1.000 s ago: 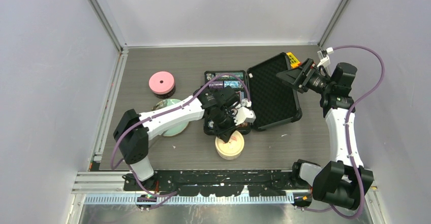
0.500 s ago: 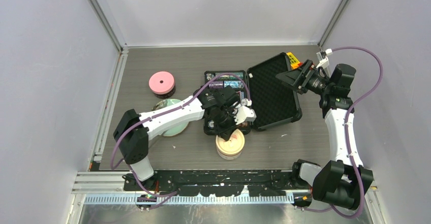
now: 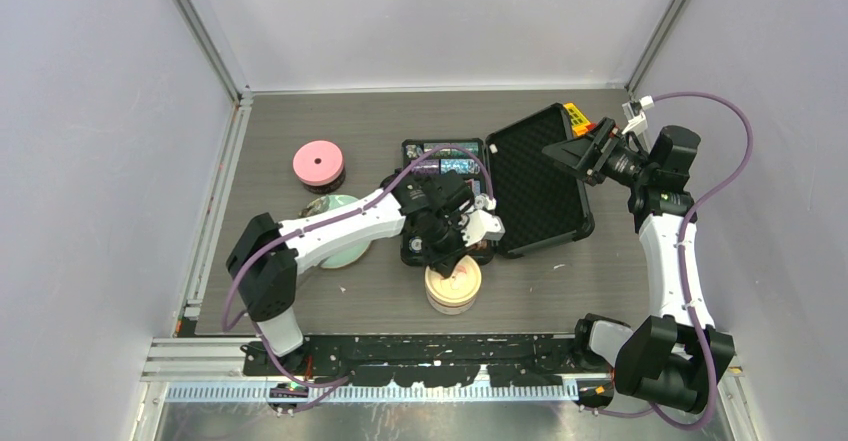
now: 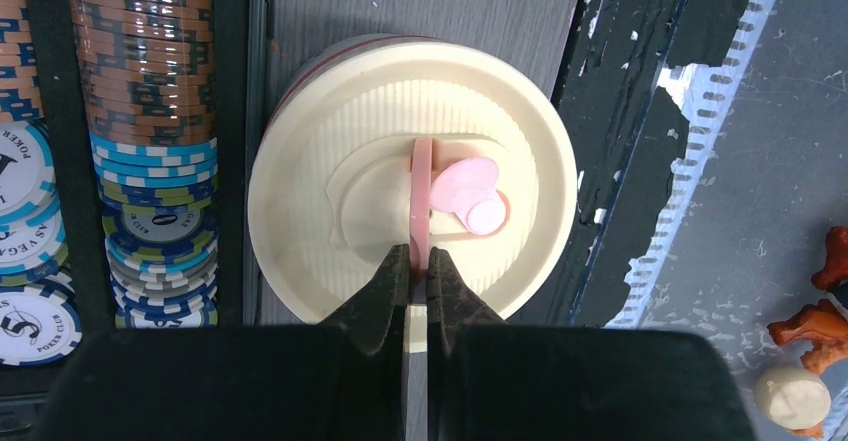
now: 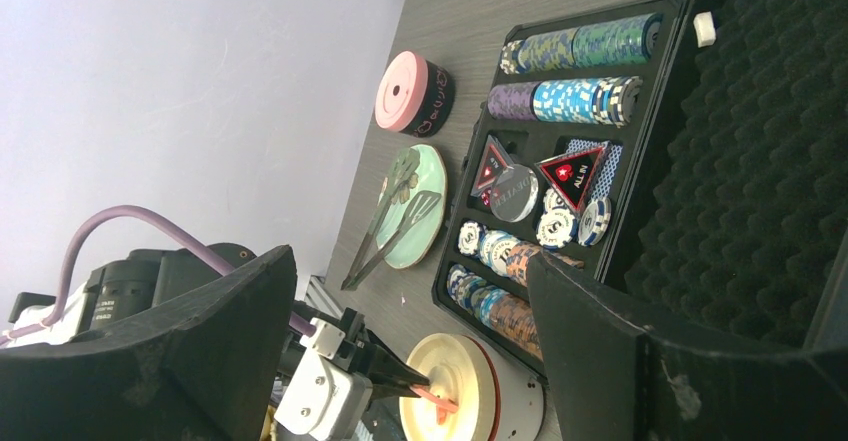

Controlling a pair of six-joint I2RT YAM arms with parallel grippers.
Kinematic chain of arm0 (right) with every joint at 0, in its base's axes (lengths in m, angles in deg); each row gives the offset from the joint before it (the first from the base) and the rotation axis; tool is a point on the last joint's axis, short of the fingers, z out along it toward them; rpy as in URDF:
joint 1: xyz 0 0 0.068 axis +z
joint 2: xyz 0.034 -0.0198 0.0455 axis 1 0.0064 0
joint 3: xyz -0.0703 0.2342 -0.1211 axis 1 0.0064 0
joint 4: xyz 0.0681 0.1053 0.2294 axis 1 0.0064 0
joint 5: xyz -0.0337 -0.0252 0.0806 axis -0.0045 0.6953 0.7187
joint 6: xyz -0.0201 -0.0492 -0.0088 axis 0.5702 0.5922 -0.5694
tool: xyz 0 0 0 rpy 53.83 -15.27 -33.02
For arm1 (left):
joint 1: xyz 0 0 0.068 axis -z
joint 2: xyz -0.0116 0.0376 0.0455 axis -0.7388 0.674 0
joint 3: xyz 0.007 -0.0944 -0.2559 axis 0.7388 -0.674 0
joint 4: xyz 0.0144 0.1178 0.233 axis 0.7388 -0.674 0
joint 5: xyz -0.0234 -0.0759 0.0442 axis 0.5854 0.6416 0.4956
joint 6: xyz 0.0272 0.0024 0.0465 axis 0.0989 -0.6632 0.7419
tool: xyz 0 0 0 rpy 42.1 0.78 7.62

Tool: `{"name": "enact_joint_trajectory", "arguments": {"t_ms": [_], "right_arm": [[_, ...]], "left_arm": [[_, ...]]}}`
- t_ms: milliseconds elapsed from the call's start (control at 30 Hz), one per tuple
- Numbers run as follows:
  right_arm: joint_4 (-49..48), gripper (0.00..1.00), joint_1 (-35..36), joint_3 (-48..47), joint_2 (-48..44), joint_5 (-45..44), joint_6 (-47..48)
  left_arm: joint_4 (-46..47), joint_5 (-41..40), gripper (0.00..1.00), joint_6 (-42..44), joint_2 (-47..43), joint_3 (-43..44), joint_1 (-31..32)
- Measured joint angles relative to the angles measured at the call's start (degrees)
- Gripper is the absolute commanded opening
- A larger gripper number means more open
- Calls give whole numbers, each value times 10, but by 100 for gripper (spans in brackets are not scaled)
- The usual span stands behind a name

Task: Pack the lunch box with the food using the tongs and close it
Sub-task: Close the box lid on the packing box.

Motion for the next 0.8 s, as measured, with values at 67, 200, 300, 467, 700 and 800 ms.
{"name": "enact_joint_trajectory", "arguments": {"t_ms": [67, 200, 300, 467, 700, 800], "right_arm": [[0, 89, 0, 1, 0, 0, 0], [-1, 89, 0, 2, 0, 0, 0], [-1, 89, 0, 2, 0, 0, 0], [-4, 89, 0, 2, 0, 0, 0], [-4, 89, 0, 2, 0, 0, 0], [-4, 89, 0, 2, 0, 0, 0]], "left_arm": [[3, -1, 0, 0, 0, -3, 0], [12, -1, 0, 0, 0, -12, 0], [20, -1, 0, 0, -5, -21, 0], [41, -5, 6, 0, -19, -40, 1], [43, -14, 28, 1, -23, -44, 1], [40, -17, 29, 3, -25, -43, 1]]}}
